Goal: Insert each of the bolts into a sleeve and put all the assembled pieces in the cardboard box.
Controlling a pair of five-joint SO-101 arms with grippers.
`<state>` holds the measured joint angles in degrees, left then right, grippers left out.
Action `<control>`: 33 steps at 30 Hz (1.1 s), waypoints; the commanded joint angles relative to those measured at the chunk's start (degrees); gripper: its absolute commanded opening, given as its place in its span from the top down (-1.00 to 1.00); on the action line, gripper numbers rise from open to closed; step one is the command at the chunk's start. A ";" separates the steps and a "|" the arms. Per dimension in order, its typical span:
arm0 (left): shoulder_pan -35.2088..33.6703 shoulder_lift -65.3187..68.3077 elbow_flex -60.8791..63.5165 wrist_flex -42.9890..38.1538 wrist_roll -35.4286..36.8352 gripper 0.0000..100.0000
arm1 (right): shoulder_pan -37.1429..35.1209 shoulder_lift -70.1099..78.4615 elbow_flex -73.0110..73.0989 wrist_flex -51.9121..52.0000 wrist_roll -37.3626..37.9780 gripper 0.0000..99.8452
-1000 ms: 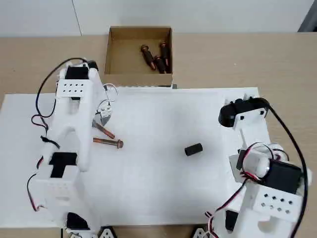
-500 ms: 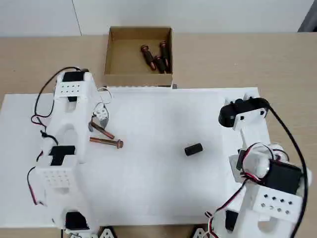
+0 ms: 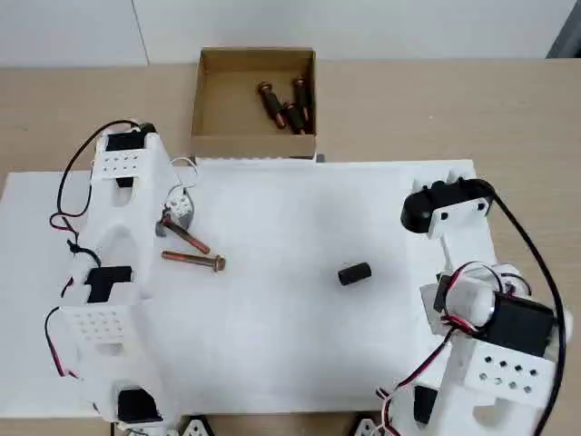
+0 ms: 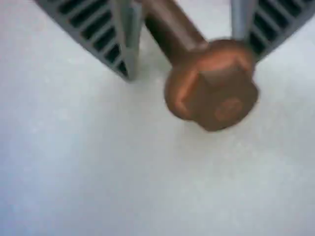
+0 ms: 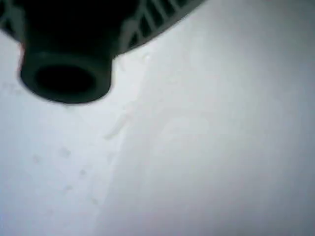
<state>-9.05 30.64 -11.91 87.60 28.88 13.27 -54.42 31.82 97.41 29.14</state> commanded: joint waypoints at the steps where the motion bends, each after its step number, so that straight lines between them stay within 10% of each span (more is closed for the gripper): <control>1: -1.93 1.76 -1.54 -1.41 0.18 0.76 | 0.40 -0.75 -0.26 0.40 -0.62 0.99; 16: -0.79 5.98 -3.03 -0.62 0.00 0.99 | 0.13 -0.66 -0.26 0.04 -0.62 0.99; 23: 1.58 5.98 -19.21 12.40 -0.18 0.99 | 0.04 -1.27 -2.11 0.66 -0.70 0.99; 33: 8.26 5.89 -31.34 12.92 -4.48 0.99 | 0.22 -1.27 -6.24 0.57 -14.15 0.99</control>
<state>-2.11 37.58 -39.43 98.77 24.75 13.27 -54.42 28.22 97.49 18.24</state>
